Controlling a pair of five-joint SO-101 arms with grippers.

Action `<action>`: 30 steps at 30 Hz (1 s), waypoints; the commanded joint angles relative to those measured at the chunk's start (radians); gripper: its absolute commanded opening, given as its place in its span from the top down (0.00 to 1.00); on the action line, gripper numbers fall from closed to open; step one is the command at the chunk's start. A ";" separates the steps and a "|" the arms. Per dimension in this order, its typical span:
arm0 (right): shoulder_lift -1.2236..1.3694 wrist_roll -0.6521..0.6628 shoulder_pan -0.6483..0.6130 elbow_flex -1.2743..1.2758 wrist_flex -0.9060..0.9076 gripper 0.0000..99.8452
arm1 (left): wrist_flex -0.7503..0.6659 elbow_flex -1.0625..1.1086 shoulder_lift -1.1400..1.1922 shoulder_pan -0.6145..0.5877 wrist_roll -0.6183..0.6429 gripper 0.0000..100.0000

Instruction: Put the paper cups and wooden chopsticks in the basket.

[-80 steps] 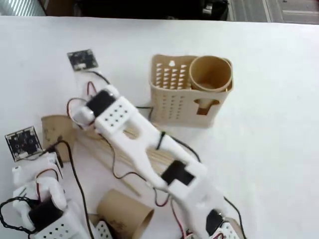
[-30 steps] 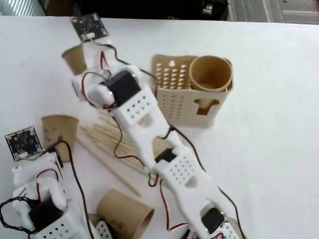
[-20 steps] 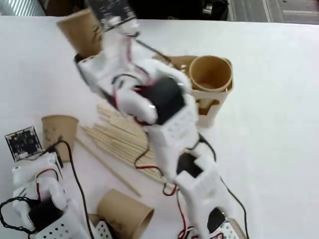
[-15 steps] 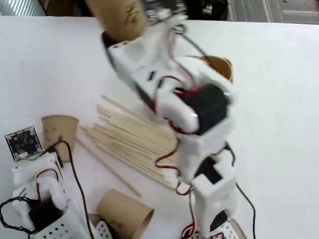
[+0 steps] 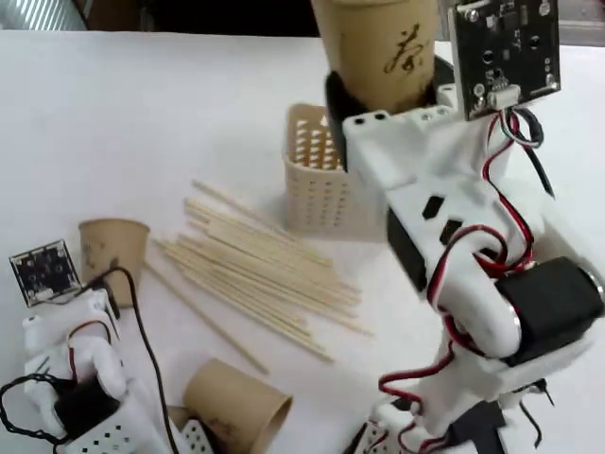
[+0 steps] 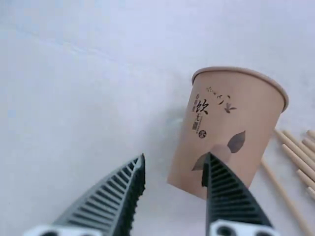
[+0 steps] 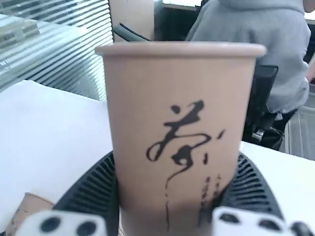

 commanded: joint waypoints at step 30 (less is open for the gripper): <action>-0.275 0.012 0.246 1.511 -1.317 0.84 | -0.021 -0.029 -0.012 -0.004 0.003 0.80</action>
